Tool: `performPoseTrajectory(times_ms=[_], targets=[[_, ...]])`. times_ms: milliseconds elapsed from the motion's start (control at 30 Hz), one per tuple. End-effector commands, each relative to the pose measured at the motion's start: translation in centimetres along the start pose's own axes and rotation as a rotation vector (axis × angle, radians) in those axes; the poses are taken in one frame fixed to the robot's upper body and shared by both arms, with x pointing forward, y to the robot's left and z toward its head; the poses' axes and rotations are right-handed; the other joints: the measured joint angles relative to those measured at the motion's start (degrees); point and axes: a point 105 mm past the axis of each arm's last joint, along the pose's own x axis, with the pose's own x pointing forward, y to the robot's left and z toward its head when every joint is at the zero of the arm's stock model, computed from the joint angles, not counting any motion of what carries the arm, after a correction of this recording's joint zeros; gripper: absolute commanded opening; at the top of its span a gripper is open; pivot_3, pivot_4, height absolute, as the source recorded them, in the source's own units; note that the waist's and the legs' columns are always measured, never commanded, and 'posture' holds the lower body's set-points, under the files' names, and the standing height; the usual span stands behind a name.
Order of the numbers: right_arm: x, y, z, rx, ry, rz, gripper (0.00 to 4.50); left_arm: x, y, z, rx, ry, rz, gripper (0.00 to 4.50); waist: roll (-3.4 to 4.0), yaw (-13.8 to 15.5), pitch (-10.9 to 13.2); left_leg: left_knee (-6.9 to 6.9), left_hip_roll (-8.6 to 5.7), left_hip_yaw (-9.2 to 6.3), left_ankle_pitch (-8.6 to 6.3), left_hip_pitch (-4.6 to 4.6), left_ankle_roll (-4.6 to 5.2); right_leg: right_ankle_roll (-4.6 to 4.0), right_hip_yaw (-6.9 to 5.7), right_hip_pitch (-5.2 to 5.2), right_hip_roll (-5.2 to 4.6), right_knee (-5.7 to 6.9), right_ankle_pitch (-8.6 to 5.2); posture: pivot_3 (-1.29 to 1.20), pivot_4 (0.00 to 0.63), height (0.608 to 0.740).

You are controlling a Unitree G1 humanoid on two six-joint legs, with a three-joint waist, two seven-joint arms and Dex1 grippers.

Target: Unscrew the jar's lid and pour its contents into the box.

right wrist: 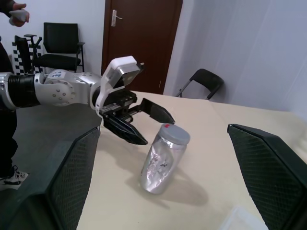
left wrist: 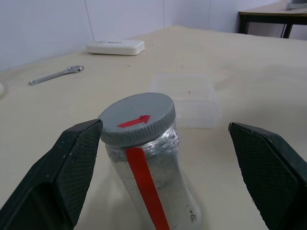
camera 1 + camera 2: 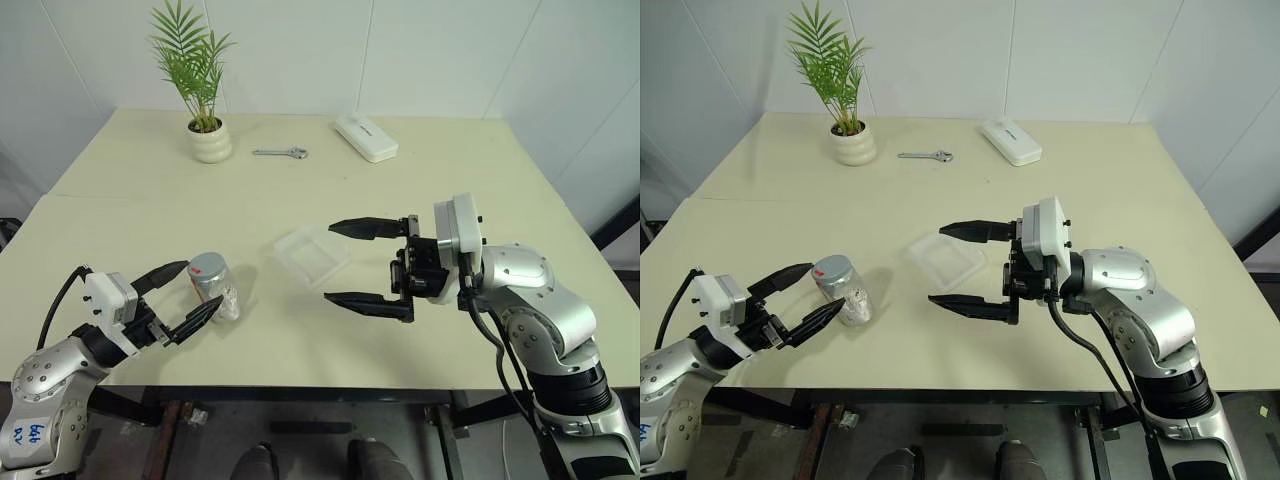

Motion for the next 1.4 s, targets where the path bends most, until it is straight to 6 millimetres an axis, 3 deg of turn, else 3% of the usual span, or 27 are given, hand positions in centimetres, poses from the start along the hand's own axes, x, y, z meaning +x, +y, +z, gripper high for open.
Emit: performPoseTrajectory(times_ms=[33, 300, 433, 1000, 1200, 1400], targets=[[0.1, 0.7, 0.9, -0.038, -0.020, 0.005, 4.50, -0.1, -0.5, -1.9, -0.049, 0.059, -0.006, 4.47, 0.00, 0.0, 0.0, 0.00, 0.00, 0.00, 0.00, 0.00, 0.00, 0.00, 0.00, 0.00, 0.01, 0.00, 0.00, 0.00, 0.150, 0.740], [-0.1, 0.8, 0.4, -0.025, -0.016, -0.017, 4.50, -1.3, -0.1, -1.1, -0.040, 0.062, -0.007, 4.47, 0.02, -0.1, 0.0, -0.02, 0.02, 0.01, 0.00, 0.01, 0.00, -0.03, 0.01, -0.01, 0.01, -0.01, -0.01, 0.00, 0.150, 0.740], [0.0, 0.8, 0.2, -0.019, -0.022, -0.020, 4.50, -1.8, -0.2, -0.6, -0.034, 0.068, -0.008, 4.47, 0.01, -0.1, 0.0, -0.02, 0.01, 0.03, 0.00, 0.01, 0.00, -0.61, 0.03, -0.01, -0.01, -0.02, -0.33, 0.00, 0.150, 0.740], [0.5, 0.9, -0.3, 0.000, -0.041, -0.011, 4.50, -2.4, -2.4, -0.3, -0.040, 0.096, -0.037, 4.47, 0.02, -0.2, 0.0, -0.06, 0.02, 0.03, -0.01, 0.01, -0.02, -0.66, 0.05, -0.03, -0.01, -0.04, -0.36, 0.00, 0.150, 0.740], [0.7, 1.0, -0.6, 0.017, -0.052, 0.003, 4.50, -2.0, -1.7, 2.7, -0.021, -0.013, 0.043, 4.47, 0.01, -0.5, 0.0, -0.18, 0.03, 0.04, -0.01, -0.01, -0.02, -0.67, 0.05, -0.06, -0.01, -0.09, -0.37, 0.00, 0.150, 0.740], [0.8, 1.0, -1.0, 0.027, -0.062, 0.014, 4.50, -2.1, -2.9, 3.6, -0.040, -0.014, 0.012, 4.47, -0.01, -0.9, 0.0, -0.23, 0.05, 0.05, -0.03, -0.03, -0.04, -0.67, 0.04, -0.10, 0.03, -0.13, -0.37, 0.00, 0.150, 0.740]])
